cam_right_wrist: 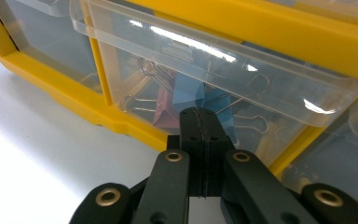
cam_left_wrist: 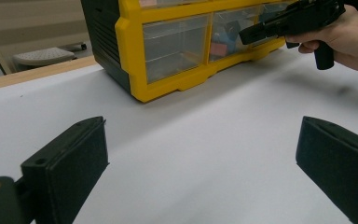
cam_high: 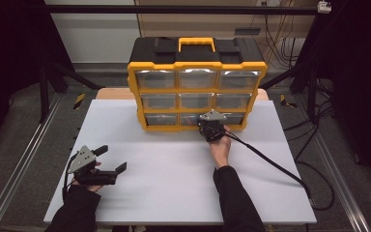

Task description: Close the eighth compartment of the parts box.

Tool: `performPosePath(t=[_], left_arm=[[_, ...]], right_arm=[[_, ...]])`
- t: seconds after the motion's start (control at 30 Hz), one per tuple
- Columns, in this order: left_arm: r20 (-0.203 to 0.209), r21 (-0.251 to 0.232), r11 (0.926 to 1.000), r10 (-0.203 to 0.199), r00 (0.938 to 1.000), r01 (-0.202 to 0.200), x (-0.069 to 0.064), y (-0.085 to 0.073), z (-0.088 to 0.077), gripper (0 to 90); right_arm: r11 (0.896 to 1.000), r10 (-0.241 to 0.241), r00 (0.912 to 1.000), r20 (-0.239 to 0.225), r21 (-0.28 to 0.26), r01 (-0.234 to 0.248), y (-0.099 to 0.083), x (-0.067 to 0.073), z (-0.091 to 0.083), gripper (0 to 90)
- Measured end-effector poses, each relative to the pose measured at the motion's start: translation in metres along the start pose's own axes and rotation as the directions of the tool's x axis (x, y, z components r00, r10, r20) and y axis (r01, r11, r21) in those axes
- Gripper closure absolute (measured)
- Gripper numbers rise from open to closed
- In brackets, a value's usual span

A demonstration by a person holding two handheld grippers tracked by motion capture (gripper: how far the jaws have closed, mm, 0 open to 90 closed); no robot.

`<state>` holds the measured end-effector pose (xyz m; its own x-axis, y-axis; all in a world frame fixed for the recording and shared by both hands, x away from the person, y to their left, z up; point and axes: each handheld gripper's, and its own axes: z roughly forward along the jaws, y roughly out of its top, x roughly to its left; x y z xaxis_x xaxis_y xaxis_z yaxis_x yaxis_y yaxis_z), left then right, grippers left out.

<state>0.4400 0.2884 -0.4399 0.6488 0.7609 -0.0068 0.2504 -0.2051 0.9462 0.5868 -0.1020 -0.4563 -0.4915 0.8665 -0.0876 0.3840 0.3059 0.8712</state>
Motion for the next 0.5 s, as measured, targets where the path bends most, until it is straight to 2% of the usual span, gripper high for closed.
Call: performPosePath(t=[0.13, 0.23, 0.33, 0.4, 0.5], left_arm=[[0.000, -0.002, 1.0000, -0.002, 1.0000, 0.002, 0.000, 0.000, 0.000, 1.3], [0.000, -0.003, 1.0000, -0.002, 1.0000, 0.002, 0.000, 0.000, 0.000, 1.3], [0.000, -0.002, 1.0000, -0.001, 1.0000, 0.001, 0.000, 0.000, 0.000, 1.3], [0.001, -0.001, 1.0000, 0.000, 1.0000, 0.000, -0.001, 0.000, 0.000, 1.3], [0.003, -0.003, 1.0000, 0.000, 1.0000, 0.000, -0.001, 0.001, 0.000, 1.3]], right_arm=[[1.000, 0.019, 0.9998, -0.011, -0.006, -0.019, 0.002, 0.001, -0.005, 89.5], [1.000, 0.007, 0.9996, -0.026, -0.019, -0.007, 0.003, 0.004, -0.014, 87.7], [0.999, -0.015, 0.9984, -0.055, -0.032, 0.013, 0.004, 0.007, -0.025, 83.1], [0.999, 0.009, 0.9967, -0.080, -0.042, -0.012, 0.005, 0.009, -0.035, 78.2], [0.998, 0.012, 0.9934, -0.114, -0.065, -0.020, 0.004, 0.009, -0.048, 69.7]])
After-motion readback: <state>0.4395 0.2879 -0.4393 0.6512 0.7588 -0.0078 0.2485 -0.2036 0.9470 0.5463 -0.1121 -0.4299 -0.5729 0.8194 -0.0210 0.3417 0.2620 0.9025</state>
